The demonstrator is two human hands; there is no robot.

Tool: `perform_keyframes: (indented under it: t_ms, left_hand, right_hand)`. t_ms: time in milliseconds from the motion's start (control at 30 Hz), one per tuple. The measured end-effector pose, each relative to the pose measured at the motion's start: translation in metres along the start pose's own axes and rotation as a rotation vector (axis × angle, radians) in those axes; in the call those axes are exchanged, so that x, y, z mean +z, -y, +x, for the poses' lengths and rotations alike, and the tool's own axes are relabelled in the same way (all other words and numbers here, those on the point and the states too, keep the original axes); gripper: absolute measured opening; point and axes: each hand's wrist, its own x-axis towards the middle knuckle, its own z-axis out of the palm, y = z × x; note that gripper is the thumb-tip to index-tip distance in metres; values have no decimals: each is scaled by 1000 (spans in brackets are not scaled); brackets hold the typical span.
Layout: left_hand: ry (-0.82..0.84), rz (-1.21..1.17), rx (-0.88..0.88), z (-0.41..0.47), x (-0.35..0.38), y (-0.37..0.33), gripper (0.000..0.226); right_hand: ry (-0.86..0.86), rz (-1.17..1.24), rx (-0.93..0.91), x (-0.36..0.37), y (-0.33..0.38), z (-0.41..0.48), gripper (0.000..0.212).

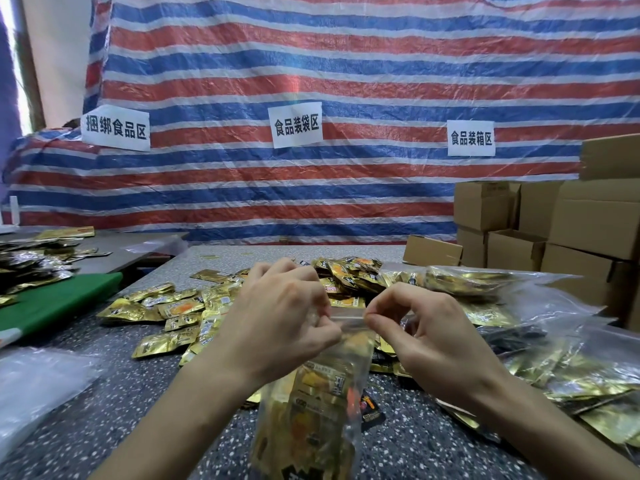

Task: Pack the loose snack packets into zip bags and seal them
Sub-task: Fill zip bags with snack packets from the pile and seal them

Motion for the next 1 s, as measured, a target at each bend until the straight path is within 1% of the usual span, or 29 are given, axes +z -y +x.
perform_keyframes:
  t_ms: [167,433,600,800,1000]
  left_hand:
    - [4,-5,-5,-4,0,9,25]
    - [14,-18,12,-5,-3,18,22]
    - [13,-9,-16,-7,-4,23,22]
    - [7,-7,-48,-15,-4,38,41]
    - [-1,16,-66,-18,-8,47,49]
  right_hand:
    - [14,6,27,-1,-1,-1,14]
    - [7,-6,20,-4,-2,-3,14]
    - [-5,0,25,-7,-6,-2,14]
    - [-2,9,16,-8,-9,-5,14]
    - [-18,0,18,-10,-9,-3,13]
